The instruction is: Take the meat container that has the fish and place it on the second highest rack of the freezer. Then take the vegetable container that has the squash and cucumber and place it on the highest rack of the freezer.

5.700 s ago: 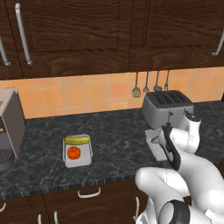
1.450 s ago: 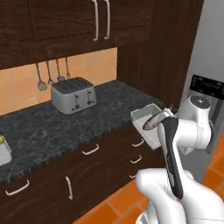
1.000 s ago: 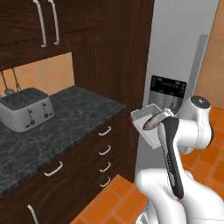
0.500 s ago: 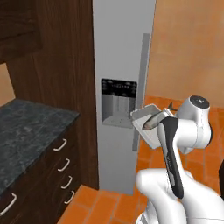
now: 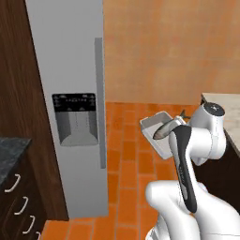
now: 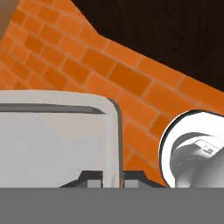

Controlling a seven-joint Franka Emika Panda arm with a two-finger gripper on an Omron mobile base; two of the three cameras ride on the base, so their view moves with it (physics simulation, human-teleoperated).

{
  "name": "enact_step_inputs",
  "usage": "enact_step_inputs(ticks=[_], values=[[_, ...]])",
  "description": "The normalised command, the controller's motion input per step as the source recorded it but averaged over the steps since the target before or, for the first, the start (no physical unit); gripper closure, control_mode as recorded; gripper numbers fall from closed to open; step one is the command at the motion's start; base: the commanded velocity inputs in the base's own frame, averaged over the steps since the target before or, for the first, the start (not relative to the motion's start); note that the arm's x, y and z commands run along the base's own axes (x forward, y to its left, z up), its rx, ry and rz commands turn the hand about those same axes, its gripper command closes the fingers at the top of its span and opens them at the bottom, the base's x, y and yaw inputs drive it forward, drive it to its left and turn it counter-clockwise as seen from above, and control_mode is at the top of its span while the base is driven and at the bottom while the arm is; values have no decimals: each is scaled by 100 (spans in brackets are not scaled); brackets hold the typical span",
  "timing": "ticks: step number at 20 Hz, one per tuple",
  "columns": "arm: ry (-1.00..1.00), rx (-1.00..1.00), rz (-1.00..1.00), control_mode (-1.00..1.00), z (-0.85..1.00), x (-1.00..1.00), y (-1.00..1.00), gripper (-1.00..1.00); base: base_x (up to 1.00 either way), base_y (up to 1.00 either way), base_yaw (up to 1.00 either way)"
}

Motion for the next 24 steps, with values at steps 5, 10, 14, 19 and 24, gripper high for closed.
enact_step_inputs(ticks=[5, 10, 14, 19, 24], values=[[0, 0, 0, 100, 0, 0, 0, 100, 45, -6, -38], [0, 0, 0, 100, 0, 0, 0, 100, 96, 0, -21], [0, 0, 0, 100, 0, 0, 0, 100, 100, -9, -8], [0, 0, 0, 100, 0, 0, 0, 100, 100, -22, 4], [0, 0, 0, 100, 0, 0, 0, 100, 100, -24, 28]])
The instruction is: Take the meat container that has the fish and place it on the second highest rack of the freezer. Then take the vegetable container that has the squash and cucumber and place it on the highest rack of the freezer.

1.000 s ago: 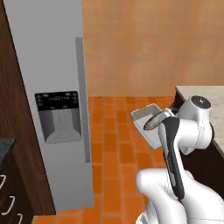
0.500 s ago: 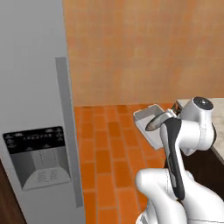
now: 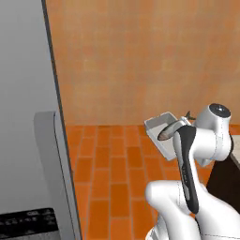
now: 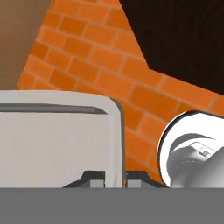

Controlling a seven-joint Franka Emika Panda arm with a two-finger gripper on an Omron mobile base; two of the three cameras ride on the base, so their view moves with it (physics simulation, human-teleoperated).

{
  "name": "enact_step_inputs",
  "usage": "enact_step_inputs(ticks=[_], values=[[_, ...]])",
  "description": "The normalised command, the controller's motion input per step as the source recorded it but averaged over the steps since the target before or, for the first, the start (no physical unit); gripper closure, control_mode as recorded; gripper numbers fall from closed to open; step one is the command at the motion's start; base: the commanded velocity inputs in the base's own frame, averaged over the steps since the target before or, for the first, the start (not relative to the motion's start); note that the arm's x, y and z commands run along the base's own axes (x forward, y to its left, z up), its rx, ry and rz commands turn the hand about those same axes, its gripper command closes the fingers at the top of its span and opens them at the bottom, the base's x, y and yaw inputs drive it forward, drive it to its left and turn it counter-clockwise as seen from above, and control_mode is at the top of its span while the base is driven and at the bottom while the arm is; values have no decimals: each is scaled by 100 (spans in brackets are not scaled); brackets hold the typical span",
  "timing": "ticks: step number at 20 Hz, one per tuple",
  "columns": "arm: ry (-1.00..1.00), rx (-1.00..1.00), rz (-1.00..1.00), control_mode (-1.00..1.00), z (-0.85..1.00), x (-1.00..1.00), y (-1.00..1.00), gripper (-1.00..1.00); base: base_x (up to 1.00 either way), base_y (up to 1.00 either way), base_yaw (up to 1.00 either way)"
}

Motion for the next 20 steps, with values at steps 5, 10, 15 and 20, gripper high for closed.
enact_step_inputs(ticks=[5, 10, 15, 20], values=[[0, 0, 0, 100, 0, 0, 0, 100, 100, -35, 48], [0, 0, 0, 100, 0, 0, 0, 100, 80, -56, 64], [0, 0, 0, 100, 0, 0, 0, 100, 43, -46, 69], [0, 0, 0, 100, 0, 0, 0, 100, 3, -38, 71]])
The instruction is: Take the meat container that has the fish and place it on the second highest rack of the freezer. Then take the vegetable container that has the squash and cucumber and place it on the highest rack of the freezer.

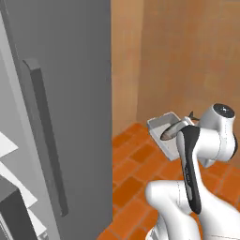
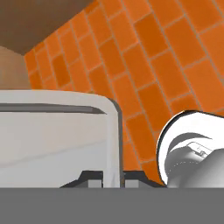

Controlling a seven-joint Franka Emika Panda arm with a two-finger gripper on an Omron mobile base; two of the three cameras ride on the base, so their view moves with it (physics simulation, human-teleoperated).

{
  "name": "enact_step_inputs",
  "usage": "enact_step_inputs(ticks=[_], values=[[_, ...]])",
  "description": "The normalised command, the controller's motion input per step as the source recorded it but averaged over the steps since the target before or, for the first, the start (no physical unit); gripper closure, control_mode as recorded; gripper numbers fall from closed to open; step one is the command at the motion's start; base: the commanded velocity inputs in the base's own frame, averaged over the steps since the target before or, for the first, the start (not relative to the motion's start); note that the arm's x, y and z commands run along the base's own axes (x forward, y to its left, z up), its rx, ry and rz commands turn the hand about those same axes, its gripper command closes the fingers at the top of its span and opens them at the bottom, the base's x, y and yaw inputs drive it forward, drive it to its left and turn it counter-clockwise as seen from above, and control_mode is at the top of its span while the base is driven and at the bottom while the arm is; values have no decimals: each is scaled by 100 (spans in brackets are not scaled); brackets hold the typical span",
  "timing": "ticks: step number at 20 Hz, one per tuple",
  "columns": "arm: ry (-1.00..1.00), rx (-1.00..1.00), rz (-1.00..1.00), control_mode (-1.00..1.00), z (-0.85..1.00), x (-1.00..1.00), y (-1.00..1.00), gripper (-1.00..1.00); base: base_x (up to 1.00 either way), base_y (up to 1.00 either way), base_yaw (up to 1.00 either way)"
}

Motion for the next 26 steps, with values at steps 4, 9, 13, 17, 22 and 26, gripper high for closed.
enact_step_inputs(ticks=[4, 9, 13, 17, 22, 26], values=[[0, 0, 0, 100, 0, 0, 0, 100, 9, -17, 67], [0, 0, 0, 100, 0, 0, 0, 100, 7, -1, 62], [0, 0, 0, 100, 0, 0, 0, 100, 11, 0, 57], [0, 0, 0, 100, 0, 0, 0, 100, 38, 0, 50], [0, 0, 0, 100, 0, 0, 0, 100, 43, 1, 39], [0, 0, 0, 100, 0, 0, 0, 100, 17, 24, 26]])
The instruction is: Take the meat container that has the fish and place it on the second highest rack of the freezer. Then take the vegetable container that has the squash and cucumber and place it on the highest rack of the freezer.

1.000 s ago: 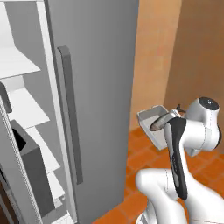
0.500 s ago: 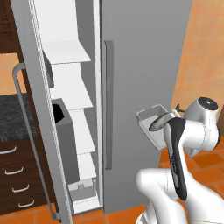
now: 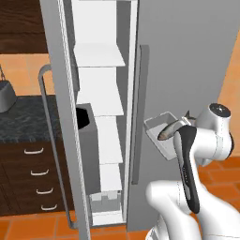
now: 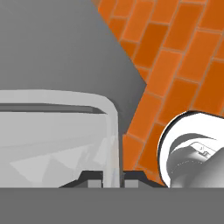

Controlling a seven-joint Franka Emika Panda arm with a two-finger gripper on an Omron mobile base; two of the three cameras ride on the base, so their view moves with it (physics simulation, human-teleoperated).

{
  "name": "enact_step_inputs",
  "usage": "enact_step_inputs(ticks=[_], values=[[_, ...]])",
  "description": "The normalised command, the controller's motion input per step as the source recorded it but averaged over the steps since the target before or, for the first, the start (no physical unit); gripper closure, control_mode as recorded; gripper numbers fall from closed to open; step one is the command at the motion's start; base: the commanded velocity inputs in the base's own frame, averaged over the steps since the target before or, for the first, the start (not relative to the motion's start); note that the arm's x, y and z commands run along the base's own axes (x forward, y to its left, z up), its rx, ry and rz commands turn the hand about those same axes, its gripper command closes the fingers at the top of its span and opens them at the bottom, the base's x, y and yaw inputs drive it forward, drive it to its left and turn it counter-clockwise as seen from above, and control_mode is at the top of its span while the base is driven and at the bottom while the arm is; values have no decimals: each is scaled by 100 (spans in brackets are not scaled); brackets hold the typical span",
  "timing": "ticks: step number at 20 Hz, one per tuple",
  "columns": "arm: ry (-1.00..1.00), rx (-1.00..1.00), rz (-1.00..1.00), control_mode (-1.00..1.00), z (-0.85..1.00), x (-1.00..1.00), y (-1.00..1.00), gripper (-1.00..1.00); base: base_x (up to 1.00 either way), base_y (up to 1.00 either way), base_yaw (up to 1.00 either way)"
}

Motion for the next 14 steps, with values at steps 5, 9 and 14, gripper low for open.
enact_step_inputs(ticks=[5, 9, 14], values=[[0, 0, 0, 100, 0, 0, 0, 100, 3, 35, 17], [0, 0, 0, 100, 0, 0, 0, 100, 20, 34, 13], [0, 0, 0, 100, 0, 0, 0, 100, 19, 13, 20]])
